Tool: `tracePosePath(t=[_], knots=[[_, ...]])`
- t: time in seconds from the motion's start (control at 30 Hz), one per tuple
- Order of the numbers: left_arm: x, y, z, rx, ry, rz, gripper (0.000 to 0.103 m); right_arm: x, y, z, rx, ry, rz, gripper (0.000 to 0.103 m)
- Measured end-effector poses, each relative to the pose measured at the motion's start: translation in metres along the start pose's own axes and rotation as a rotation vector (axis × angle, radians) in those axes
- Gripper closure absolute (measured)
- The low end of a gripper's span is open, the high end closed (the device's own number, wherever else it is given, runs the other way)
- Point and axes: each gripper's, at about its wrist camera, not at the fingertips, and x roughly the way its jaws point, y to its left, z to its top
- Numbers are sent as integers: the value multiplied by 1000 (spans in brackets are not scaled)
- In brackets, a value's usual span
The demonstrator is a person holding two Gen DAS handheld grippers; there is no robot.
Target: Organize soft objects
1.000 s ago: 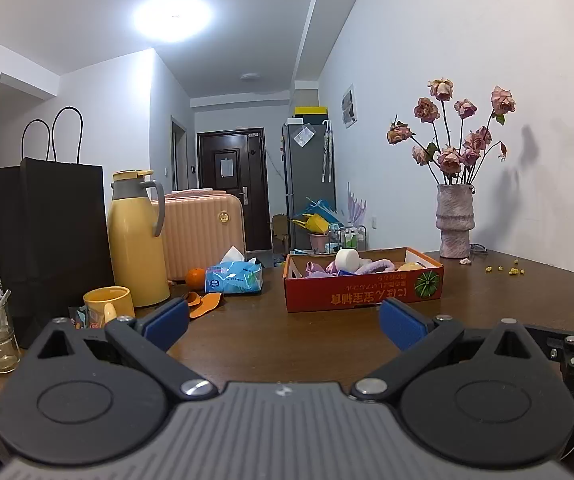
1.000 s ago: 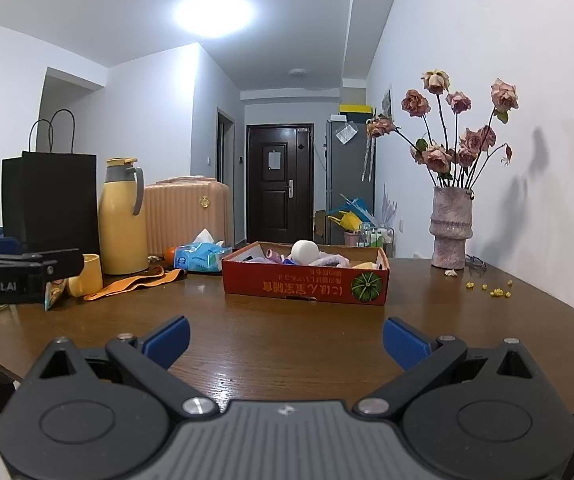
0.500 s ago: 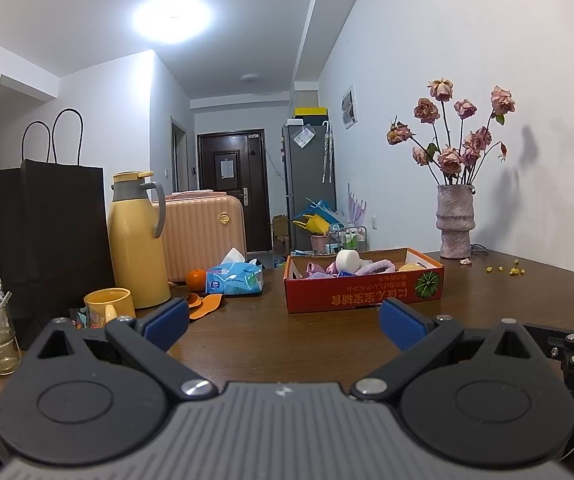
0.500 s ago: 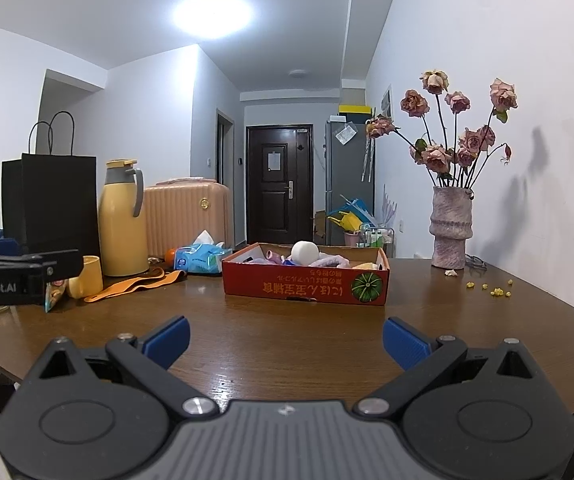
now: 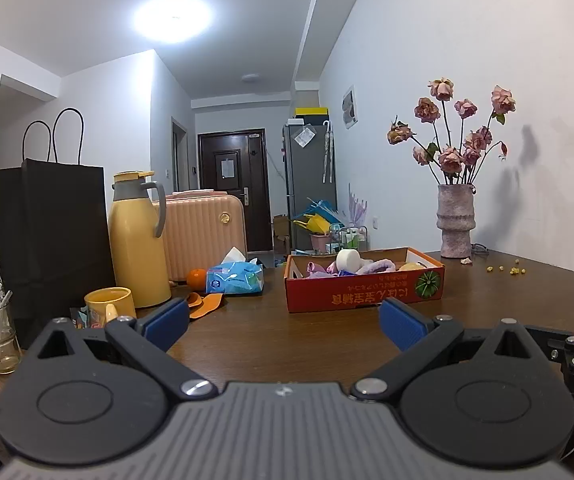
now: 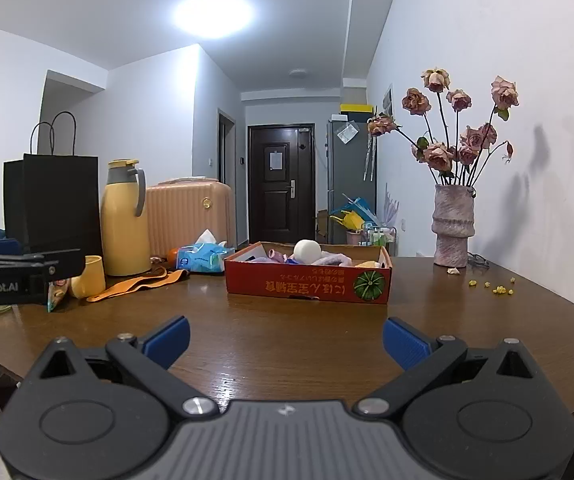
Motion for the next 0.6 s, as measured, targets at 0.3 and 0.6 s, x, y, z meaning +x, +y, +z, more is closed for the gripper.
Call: tracePosePath(t=[0.3,0.6], knots=[[1,0,0,4,0,-1,0,-1,1,0,0,0,2,0],[1,-1,-1,12,-3,-6,0,0,0,0,7,2,-1,0]])
